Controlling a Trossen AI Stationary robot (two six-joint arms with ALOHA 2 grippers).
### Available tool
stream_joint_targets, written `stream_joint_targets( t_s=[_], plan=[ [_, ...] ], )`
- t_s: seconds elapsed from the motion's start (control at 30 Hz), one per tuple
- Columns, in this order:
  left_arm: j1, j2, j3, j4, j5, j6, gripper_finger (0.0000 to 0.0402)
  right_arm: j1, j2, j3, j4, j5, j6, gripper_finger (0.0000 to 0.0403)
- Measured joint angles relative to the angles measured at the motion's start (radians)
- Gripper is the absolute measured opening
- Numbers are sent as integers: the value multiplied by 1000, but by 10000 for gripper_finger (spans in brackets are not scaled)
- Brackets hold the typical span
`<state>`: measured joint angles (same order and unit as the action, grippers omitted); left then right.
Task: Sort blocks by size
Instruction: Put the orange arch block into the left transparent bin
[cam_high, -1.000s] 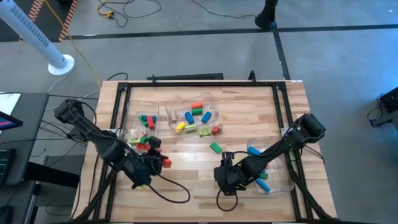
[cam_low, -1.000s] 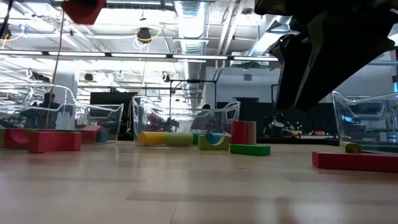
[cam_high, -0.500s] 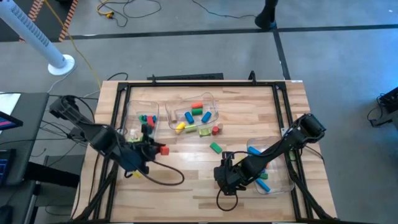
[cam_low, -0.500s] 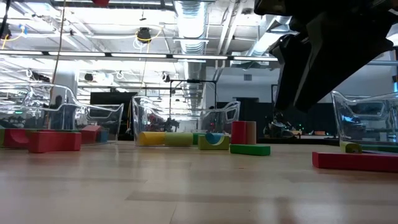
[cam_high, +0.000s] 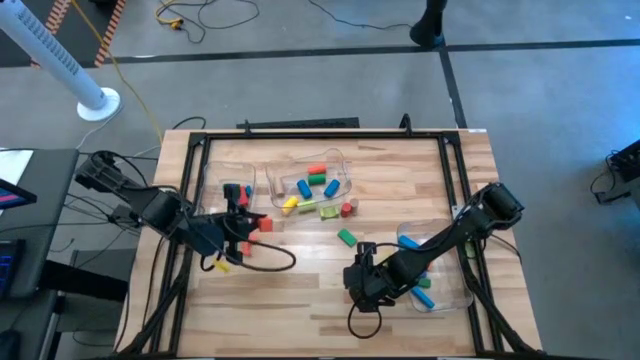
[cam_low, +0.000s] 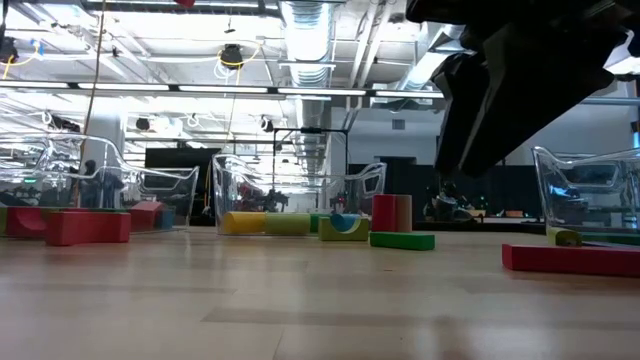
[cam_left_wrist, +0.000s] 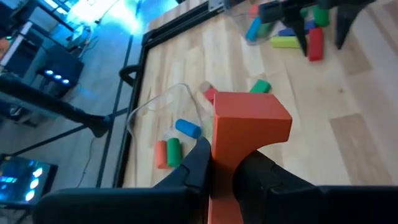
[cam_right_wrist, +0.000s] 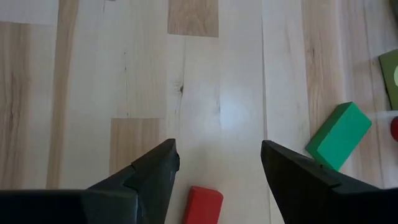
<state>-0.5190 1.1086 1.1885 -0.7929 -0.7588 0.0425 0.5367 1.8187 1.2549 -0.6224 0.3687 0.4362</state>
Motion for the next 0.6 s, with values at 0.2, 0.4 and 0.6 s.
stream_joint_targets(
  t_s=[0.2, 0.4, 0.6],
  plan=[
    [40, -21, 0, -3, -16, 14, 45, 0, 0, 0, 1, 0, 0, 265],
    [76, -33, 0, -4, -21, 29, 45, 0, 0, 0, 2, 10, -3, 265],
    [106, -36, 0, -12, -32, 51, 45, -1, 0, 0, 1, 27, -8, 265]
  ],
)
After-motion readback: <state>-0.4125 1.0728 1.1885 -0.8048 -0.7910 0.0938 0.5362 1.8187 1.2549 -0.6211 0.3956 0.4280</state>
